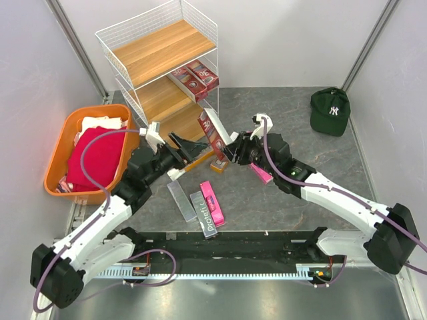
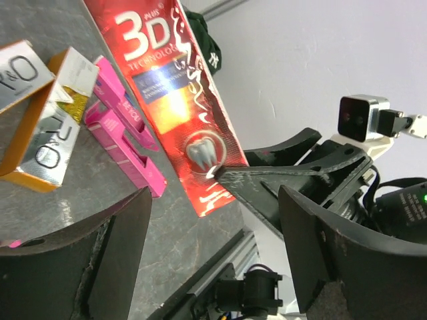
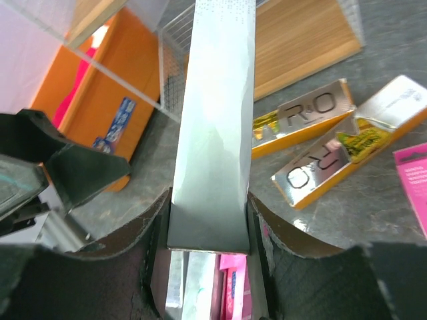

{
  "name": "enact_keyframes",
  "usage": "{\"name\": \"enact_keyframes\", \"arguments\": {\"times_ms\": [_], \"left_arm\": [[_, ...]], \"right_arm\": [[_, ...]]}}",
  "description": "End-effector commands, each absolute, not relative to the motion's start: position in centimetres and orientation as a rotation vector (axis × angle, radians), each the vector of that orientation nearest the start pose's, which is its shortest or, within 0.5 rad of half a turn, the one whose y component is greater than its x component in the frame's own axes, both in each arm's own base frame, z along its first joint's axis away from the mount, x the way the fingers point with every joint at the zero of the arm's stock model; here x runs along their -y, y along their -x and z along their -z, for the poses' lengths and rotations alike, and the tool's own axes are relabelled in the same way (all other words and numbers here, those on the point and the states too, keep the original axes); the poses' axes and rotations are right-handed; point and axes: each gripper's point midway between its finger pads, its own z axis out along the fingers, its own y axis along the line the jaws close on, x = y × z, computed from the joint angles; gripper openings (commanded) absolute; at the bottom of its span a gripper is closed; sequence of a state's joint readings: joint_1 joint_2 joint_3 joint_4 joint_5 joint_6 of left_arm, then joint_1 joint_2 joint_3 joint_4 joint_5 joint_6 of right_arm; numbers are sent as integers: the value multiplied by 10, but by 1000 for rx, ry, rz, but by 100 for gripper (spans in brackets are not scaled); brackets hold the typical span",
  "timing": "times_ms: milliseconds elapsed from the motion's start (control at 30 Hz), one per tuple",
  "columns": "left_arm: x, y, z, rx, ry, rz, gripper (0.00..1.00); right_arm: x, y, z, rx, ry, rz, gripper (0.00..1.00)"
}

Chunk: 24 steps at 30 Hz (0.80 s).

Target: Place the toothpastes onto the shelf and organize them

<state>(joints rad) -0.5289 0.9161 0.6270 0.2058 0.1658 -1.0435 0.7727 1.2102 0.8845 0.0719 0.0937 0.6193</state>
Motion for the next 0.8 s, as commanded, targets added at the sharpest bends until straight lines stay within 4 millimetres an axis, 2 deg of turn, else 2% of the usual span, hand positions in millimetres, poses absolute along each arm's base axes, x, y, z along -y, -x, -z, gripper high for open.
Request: {"name": "enact_keyframes", "arguments": {"times_ms": [0,33,100,167,200,300,567,667,733,767], "left_arm": [[210,-266,-274,-1768,298,1164,84],[203,-266,-267,-1789,302,1106,84],[194,-263,-277,-1769,298,1058,84],[182,-262,-271,-1792,303,974,86],[177,-260,-280,-1765,300,965,86],[161,-256,-291,-1722,290,892,86],[113,-248,-319,-1656,283,629,88],[93,-244,-325,-1630,318,542,88],[78,-243,-321,-1629,360,465,88],[73,-241,-323,-1622,369,449,88]], "right_arm": [[-312,-266,-289,-1796,282,-1088,23],[-315,-263,-291,-1788,332,-1095,23],[-320,-255,-294,-1798,420,-1132,22],[-320,-254,-297,-1795,471,-1127,22],[-323,-247,-299,-1793,513,-1167,22],[-323,-243,-308,-1765,554,-1241,22],[-325,-247,-334,-1700,555,-1346,22],[-328,-248,-343,-1657,534,-1457,22],[-328,-251,-352,-1627,483,-1521,21],[-330,-254,-350,-1632,471,-1532,21]]}}
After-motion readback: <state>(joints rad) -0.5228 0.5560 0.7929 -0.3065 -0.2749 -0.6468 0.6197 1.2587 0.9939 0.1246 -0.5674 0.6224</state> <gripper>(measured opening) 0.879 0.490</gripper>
